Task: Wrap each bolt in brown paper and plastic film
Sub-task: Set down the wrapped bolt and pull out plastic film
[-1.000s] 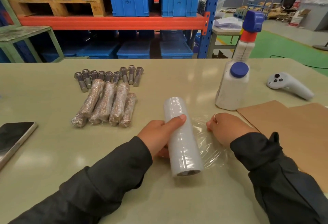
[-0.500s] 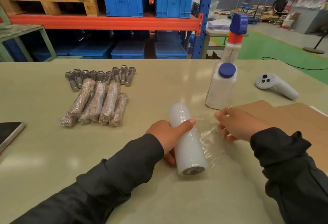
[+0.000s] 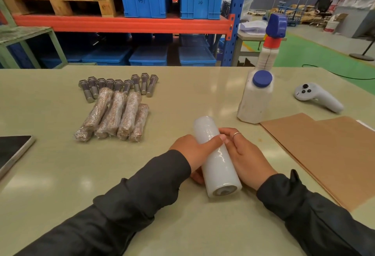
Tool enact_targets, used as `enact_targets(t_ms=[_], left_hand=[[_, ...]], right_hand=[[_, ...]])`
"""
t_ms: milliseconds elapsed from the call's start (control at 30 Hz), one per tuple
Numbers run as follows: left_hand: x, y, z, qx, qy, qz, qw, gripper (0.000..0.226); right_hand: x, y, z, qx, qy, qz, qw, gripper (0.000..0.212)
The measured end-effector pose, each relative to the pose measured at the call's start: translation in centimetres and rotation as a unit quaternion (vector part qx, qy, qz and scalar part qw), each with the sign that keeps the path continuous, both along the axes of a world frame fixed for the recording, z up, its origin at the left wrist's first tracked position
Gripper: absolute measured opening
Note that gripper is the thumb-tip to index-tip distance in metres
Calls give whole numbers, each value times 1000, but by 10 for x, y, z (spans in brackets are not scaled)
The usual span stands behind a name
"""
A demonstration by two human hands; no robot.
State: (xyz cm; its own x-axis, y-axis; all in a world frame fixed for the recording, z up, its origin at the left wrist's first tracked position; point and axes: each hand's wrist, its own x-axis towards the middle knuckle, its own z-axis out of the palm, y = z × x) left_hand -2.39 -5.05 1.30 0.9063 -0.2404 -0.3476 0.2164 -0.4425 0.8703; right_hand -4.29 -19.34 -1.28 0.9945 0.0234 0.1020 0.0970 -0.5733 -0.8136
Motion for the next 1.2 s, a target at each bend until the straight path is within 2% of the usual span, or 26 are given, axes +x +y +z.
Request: enact_targets(t_ms=[300,500,567,633,733,767,833,900,967,1033,1100,1200], left_hand=[[0,7,4,41,3,-21,999,51],[0,8,6,69,10,-15,997,55],[0,8,8,109,-1,-15,994,65],[1,11,13,206,-63,-10,977,76],[2,18,19,329,-219,14,918,84],[1,18,20,333,-274,21,902,80],[-1,12,23,270,-381,16,884,67],[-1,-4,28,190,-428,-21,884,59],[3,-23,32,152,-404,-83,898,58],[7,-40,32,158,-356,-153,908,61],[10,-48,26,197,-317,-207,904,67],[15,-44,15,283,-289,-249,880,73]], right_hand=[[-1,1,4,-44,17,55,997,41],[0,1,1,-38,4,67,997,43],[1,1,1,-46,-3,63,997,42],[0,4,2,-66,-14,63,996,40],[-1,7,1,-84,-21,61,994,39],[-1,8,1,-92,-18,59,994,39],[-1,11,1,-108,-28,59,992,35],[-3,13,-1,-128,-35,54,990,28],[-4,15,-2,-176,-7,44,983,26],[-4,16,-2,-262,46,49,963,31],[-4,17,0,-346,87,76,931,39],[-4,20,2,-348,99,65,930,43]])
